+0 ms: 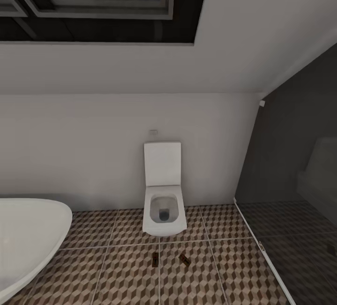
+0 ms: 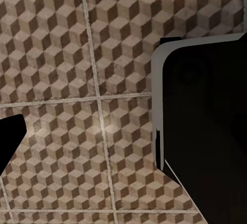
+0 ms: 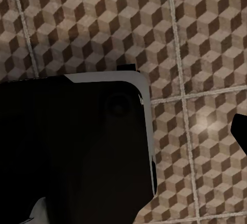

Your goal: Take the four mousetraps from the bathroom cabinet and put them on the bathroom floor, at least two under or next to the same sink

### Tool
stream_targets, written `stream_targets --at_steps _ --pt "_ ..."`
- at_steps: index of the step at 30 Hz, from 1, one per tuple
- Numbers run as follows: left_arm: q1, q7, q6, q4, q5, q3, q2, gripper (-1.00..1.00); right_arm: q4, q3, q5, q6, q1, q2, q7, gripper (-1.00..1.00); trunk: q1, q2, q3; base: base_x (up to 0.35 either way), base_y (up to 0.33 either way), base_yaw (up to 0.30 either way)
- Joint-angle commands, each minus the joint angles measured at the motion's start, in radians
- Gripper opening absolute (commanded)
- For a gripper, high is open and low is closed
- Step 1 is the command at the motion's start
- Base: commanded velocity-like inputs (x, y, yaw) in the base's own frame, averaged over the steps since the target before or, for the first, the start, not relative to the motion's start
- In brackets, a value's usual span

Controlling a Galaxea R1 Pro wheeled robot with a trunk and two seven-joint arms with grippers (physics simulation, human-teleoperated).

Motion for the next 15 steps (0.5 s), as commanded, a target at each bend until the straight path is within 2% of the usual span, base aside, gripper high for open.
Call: stream_targets --at_steps 1,15 --pt "-0.002 0.001 -0.007 0.004 0.008 -0.009 -0.001 1.00 0.001 0.006 -0.011 -0.003 -0.001 0.000 0.005 1.00 0.001 -0.002 -0.002 0.000 0.000 0.000" --pt "-0.002 0.001 -0.006 0.004 0.008 -0.008 -0.001 1.00 0.001 0.006 -0.011 -0.003 -0.001 0.000 0.005 1.00 0.001 -0.002 -0.002 0.000 0.000 0.000"
